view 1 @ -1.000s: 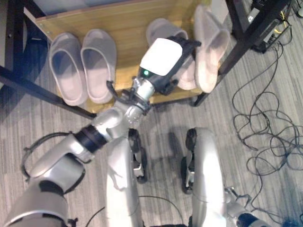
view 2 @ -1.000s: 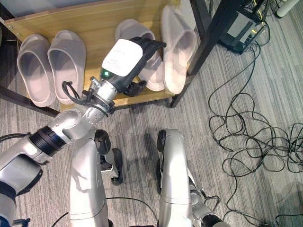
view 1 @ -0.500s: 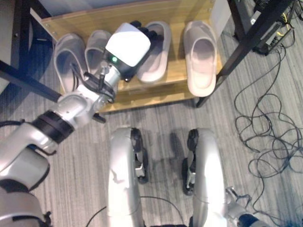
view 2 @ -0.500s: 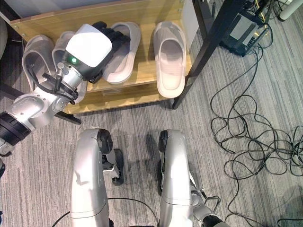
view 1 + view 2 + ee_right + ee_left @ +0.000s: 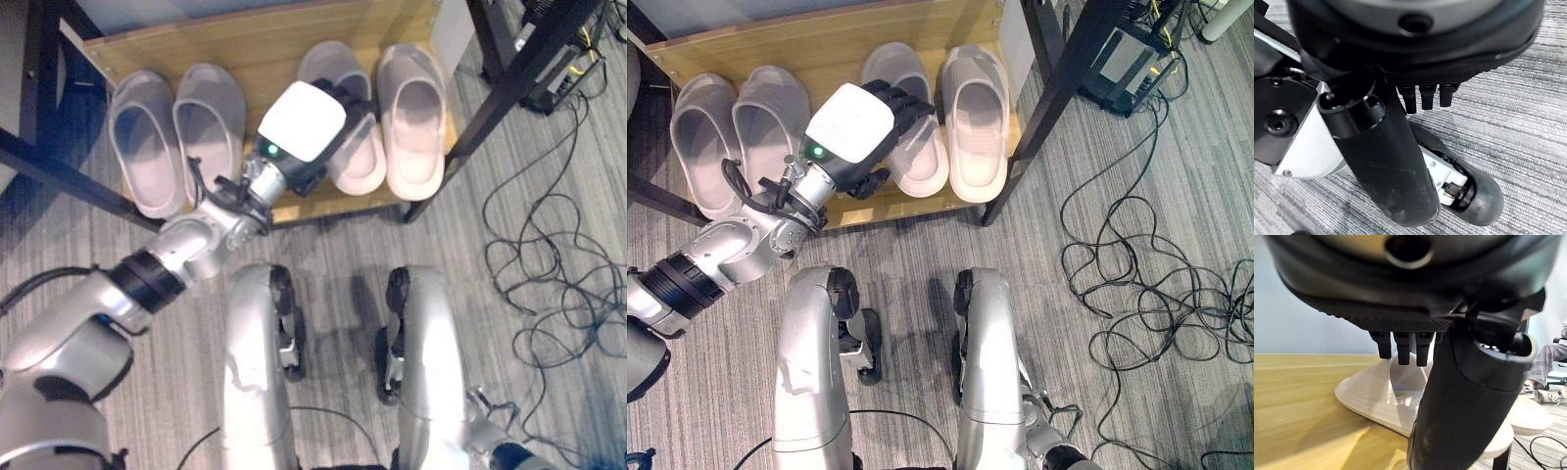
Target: Arrange the slippers neatly on the shoe rack.
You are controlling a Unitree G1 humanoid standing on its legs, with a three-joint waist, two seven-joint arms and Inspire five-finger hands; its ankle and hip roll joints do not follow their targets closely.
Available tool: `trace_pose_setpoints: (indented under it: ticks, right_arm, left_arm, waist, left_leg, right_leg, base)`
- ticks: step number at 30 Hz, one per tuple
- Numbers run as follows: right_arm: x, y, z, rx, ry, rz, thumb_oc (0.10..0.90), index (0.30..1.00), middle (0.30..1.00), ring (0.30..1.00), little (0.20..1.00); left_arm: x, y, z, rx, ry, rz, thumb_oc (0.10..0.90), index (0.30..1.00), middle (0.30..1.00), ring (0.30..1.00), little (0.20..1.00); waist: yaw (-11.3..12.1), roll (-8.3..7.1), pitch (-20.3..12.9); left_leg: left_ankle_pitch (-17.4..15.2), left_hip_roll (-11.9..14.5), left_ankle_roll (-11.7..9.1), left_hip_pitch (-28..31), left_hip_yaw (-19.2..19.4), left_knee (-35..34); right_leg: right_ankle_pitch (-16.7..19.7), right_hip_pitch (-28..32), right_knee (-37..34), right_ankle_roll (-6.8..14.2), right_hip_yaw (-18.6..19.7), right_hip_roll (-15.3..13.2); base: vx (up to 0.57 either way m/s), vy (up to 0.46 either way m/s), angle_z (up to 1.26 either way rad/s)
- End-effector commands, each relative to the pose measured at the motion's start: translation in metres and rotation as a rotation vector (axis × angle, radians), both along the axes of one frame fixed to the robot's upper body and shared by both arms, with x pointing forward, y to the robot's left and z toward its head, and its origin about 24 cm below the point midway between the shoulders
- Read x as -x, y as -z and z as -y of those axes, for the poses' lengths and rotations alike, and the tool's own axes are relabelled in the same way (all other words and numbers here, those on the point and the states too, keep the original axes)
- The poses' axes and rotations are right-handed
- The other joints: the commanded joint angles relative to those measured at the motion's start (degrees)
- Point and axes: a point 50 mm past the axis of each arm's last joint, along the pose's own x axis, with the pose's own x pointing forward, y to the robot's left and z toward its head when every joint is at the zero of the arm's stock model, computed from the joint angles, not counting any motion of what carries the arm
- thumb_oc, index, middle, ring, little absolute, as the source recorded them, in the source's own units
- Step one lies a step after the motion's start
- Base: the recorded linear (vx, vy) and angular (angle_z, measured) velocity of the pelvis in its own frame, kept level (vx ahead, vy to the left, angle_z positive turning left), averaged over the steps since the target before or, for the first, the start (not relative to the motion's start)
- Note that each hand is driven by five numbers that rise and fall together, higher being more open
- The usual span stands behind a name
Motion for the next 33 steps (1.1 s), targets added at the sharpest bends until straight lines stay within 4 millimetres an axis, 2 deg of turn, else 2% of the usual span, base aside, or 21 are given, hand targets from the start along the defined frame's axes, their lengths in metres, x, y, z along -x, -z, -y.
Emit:
trace_pose_setpoints:
  ticks: [1,5,11,17,25,31,33]
  right_arm:
    - [-0.022,-0.021,-0.005,-0.022,0.019,0.132,0.8,0.9,0.9,0.9,0.9]
    - [-0.023,-0.021,-0.004,-0.013,0.02,0.133,0.8,0.9,0.9,0.9,0.9]
    - [-0.02,-0.018,-0.003,-0.004,0.027,0.117,0.8,0.9,0.9,0.9,0.9]
    - [-0.017,-0.015,0.0,0.002,0.047,0.113,0.8,0.9,0.9,0.9,0.9]
    - [-0.017,-0.015,-0.001,0.011,0.047,0.111,0.8,0.9,0.9,0.9,0.9]
    - [-0.014,-0.013,0.001,0.016,0.059,0.102,0.8,0.9,0.9,0.9,0.9]
    - [-0.014,-0.013,-0.003,0.004,0.051,0.101,0.8,0.9,0.9,0.9,0.9]
  left_arm:
    - [0.022,-0.074,0.003,0.11,0.081,0.266,0.8,0.9,0.9,0.9,0.9]
    - [0.023,-0.078,-0.001,0.092,0.071,0.282,0.8,0.9,0.9,0.9,0.9]
    - [0.027,-0.075,-0.012,0.058,0.058,0.261,0.8,0.9,0.9,0.9,0.9]
    - [0.039,-0.075,-0.025,0.064,0.064,0.3,0.8,0.9,0.9,0.9,0.9]
    - [0.055,-0.071,-0.02,0.088,0.147,0.3,0.8,0.9,0.9,0.9,0.9]
    - [0.058,-0.066,-0.027,0.171,0.147,0.292,0.8,0.9,0.9,0.9,0.9]
    - [0.048,-0.06,-0.038,0.307,0.112,0.267,0.8,0.9,0.9,0.9,0.9]
  waist:
    - [0.88,2.05,-1.73]
    - [1.06,2.35,-1.73]
    - [1.35,2.76,-1.73]
    - [2.17,3.36,-1.73]
    - [2.62,3.86,-1.73]
    - [2.89,4.15,-1.73]
    - [2.77,3.94,-1.73]
  left_leg:
    - [-7.52,-4.58,0.06,4.52,-8.87,-0.48]
    - [-7.45,-4.62,-0.03,4.52,-8.93,-0.41]
    - [-7.48,-4.71,-0.08,4.52,-9.07,-0.5]
    - [-7.65,-4.77,-0.07,4.52,-9.14,-0.45]
    - [-7.81,-4.85,-0.01,4.52,-9.14,-0.34]
    - [-7.76,-5.01,-0.06,4.52,-9.23,-0.35]
    - [-7.62,-5.14,-0.12,4.52,-9.39,-0.33]
  right_leg:
    - [8.56,-3.52,-7.24,-4.01,5.81,-0.9]
    - [8.56,-3.52,-7.13,-3.99,5.72,-0.94]
    - [8.54,-3.52,-7.05,-4.08,5.67,-0.88]
    - [8.59,-3.52,-7.13,-3.97,5.42,-0.78]
    - [8.59,-3.52,-7.14,-3.93,5.23,-0.67]
    - [8.74,-3.52,-7.27,-4.02,5.15,-0.67]
    - [8.68,-3.52,-7.33,-3.98,5.15,-0.65]
  base:
    - [0.0,0.0,0.0]
    - [0.0,0.0,0.0]
    - [0.0,0.0,0.0]
    - [0.0,0.0,0.0]
    - [0.0,0.0,0.0]
    - [0.0,0.0,0.0]
    - [0.0,0.0,0.0]
